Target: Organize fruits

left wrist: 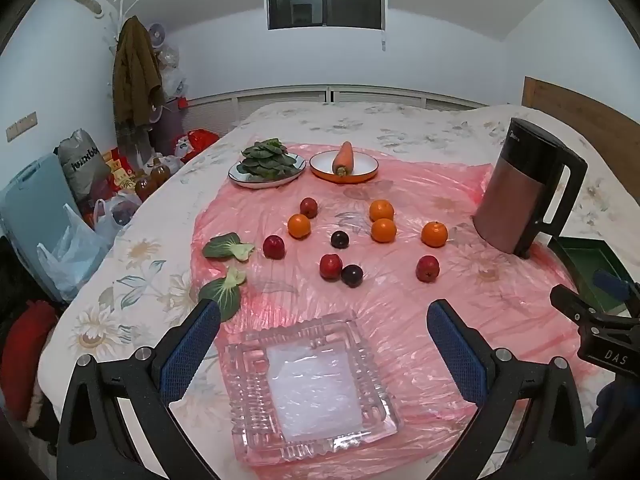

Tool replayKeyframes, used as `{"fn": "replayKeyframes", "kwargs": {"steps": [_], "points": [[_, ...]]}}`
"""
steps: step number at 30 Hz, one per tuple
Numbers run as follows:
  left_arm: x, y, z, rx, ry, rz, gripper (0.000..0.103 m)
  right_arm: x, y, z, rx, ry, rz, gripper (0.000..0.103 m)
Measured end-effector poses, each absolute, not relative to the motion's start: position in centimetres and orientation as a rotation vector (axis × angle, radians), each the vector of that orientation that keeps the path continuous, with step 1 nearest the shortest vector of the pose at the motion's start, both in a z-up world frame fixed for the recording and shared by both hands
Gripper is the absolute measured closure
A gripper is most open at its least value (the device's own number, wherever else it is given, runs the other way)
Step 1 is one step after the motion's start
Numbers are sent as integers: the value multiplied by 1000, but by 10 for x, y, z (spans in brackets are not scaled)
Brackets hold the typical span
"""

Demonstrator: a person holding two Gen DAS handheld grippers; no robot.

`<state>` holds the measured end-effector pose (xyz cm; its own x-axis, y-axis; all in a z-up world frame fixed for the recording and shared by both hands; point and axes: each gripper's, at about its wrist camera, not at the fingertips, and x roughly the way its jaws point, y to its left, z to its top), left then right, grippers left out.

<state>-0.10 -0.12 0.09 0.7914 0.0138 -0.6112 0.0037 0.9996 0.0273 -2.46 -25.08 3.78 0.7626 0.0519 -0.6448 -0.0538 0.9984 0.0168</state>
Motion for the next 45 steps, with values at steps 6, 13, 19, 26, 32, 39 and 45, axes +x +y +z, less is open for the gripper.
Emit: {"fn": "replayKeyframes", "kwargs": {"steps": [6, 13, 19, 26, 32, 39, 45], "points": [[0, -4, -2, 11, 653, -1, 1, -25, -250, 36, -6, 704, 58, 0], [6, -7, 1, 7, 653, 4, 1, -25, -250, 35, -7, 706, 55, 0], [1, 0, -5, -9, 650, 4, 1, -27, -251, 36, -7, 707, 56, 0], [2, -1, -10, -6, 675, -17, 1, -24, -251, 36, -5, 703, 61, 0], [5, 8, -10, -86, 692, -45, 1, -28, -243, 43, -42, 653, 16, 0], [7, 12, -12, -104, 702, -48, 1, -29, -245, 40, -42, 665, -1, 0], [7, 8, -11, -80, 696, -50, 1, -28, -240, 38, -68, 674, 30, 0]]}}
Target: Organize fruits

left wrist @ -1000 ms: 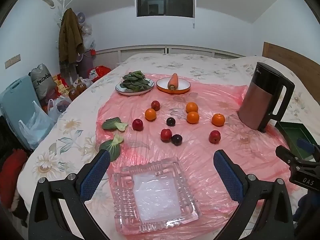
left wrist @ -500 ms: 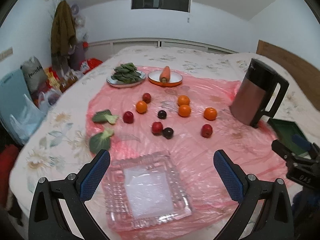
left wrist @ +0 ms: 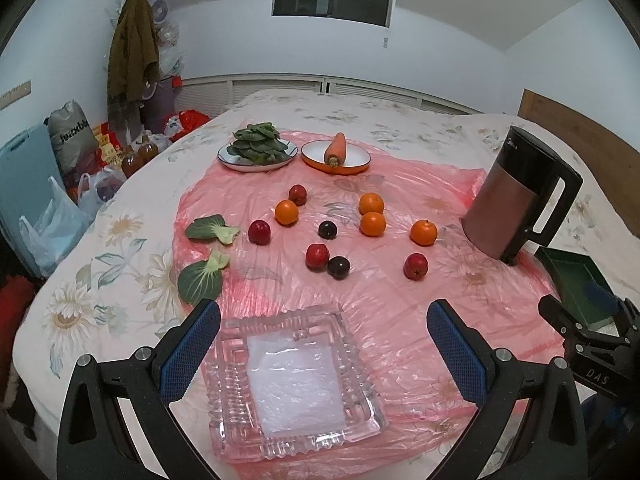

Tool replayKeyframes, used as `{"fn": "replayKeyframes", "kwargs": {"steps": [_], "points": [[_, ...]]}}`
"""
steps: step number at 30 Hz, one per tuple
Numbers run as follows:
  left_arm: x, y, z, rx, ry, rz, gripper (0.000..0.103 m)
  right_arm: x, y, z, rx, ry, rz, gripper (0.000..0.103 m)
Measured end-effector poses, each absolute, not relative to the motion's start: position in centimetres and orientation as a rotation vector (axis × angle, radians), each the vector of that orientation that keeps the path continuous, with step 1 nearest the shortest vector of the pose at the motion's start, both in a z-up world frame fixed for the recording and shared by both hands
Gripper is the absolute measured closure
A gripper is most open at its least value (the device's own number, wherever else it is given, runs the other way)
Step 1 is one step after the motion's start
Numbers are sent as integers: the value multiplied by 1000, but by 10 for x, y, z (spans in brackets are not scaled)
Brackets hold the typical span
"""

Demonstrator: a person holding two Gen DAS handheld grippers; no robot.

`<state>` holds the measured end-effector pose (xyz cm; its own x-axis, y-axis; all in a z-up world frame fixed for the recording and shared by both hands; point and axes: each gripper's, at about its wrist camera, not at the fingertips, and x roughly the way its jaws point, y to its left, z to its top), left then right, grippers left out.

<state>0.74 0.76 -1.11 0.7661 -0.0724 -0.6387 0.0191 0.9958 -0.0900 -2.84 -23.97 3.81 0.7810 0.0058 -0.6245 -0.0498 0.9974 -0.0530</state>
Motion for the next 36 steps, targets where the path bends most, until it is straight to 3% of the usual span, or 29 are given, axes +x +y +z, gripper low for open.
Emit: {"fn": "replayKeyframes", "kwargs": {"steps": [36], "points": [[54, -2, -22, -83, 805, -120, 1, 0, -243, 10, 12, 722, 129, 0]]}}
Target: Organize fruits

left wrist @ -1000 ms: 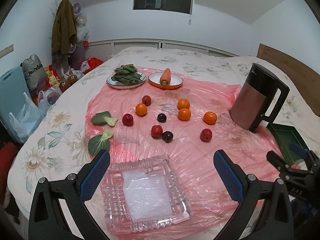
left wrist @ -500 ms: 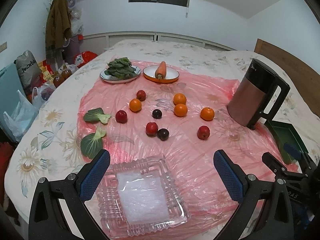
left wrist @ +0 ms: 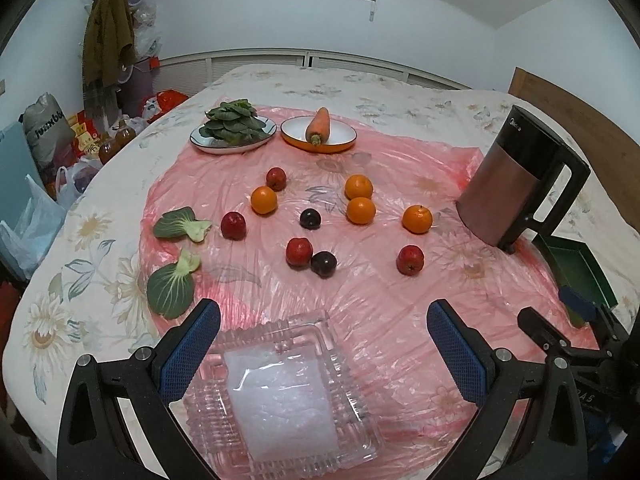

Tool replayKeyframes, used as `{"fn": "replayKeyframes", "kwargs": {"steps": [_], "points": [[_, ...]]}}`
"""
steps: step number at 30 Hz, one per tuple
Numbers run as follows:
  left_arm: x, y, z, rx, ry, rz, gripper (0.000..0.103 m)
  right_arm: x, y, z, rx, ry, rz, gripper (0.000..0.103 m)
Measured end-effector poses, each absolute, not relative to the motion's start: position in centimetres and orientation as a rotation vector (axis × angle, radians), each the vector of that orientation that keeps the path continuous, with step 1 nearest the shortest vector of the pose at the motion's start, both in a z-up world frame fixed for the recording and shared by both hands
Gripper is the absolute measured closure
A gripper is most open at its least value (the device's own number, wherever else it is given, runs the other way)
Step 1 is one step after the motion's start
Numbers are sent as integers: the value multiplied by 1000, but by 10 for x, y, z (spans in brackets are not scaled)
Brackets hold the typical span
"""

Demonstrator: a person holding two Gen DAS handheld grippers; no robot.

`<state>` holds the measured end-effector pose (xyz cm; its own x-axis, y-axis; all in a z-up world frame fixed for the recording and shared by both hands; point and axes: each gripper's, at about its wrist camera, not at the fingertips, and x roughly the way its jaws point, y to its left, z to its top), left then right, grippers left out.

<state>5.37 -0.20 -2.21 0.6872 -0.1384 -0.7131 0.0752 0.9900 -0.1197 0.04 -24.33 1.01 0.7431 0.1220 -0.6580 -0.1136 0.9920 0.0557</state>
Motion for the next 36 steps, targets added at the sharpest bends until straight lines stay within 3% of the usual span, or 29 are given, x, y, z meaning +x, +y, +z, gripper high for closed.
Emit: {"fn": "replayKeyframes", "kwargs": {"steps": [14, 20, 29, 36], "points": [[81, 5, -39, -84, 844, -136, 6, 28, -234, -7, 9, 783, 221, 0], [103, 14, -50, -66, 872, -144, 14, 49, -221, -13, -14, 807, 275, 0], [153, 21, -78, -74, 950, -165, 40, 91, -201, -33, -47, 880, 355, 0], [181, 25, -100, -180, 1013, -156, 54, 119, -194, -47, -55, 914, 370, 24]]}}
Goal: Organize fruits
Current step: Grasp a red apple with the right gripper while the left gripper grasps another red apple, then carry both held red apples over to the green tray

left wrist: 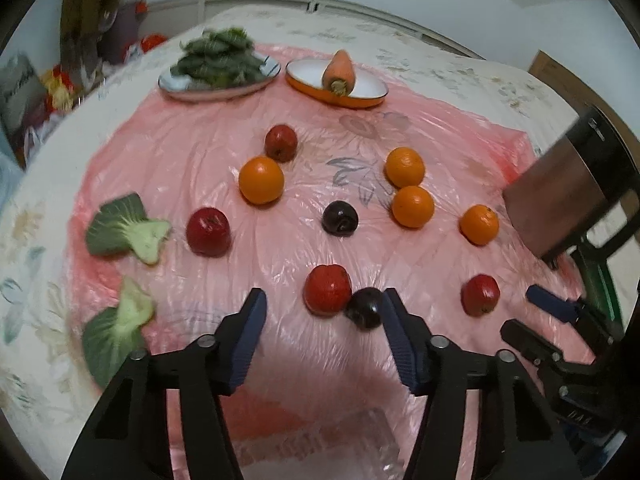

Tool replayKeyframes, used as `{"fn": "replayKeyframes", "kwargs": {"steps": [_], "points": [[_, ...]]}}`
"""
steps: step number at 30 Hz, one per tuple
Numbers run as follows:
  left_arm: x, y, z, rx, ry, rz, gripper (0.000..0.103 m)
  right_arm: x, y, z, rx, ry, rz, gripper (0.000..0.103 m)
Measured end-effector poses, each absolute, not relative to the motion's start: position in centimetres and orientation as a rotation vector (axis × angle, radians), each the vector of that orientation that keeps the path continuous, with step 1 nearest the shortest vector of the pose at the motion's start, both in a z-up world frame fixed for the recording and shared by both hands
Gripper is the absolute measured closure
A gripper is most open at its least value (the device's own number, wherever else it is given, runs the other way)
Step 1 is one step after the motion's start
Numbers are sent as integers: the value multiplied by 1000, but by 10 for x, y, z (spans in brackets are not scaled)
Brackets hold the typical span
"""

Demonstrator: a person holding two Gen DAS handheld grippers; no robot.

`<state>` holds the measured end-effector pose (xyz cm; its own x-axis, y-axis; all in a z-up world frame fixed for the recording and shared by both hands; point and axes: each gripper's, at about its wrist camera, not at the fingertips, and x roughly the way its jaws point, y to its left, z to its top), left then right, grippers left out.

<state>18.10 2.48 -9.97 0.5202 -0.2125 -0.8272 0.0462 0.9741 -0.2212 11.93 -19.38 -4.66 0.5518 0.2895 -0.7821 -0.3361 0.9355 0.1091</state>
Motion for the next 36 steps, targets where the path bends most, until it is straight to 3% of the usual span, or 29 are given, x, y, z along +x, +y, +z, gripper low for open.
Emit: {"fn": "replayKeyframes", "kwargs": {"steps": [7, 17, 19, 21, 23, 36], "points": [[198, 23, -113, -258, 1075, -121, 61, 136, -189, -60, -61, 946, 364, 40], [205, 12, -121, -233, 1078, -100, 67, 147, -181, -71, -100, 962, 376, 49], [206, 10, -122, -223, 1077, -105, 70, 148, -179, -73, -107, 968, 380, 63], [207, 8, -123, -215, 1072, -109, 71, 149, -178, -76, -117, 977, 383, 66], [206, 8, -124, -216, 1067, -110, 72, 149, -178, -78, -116, 982, 386, 81], [199, 21, -118, -267, 1030, -130, 76, 149, -190, -75, -16, 976, 402, 82]]}}
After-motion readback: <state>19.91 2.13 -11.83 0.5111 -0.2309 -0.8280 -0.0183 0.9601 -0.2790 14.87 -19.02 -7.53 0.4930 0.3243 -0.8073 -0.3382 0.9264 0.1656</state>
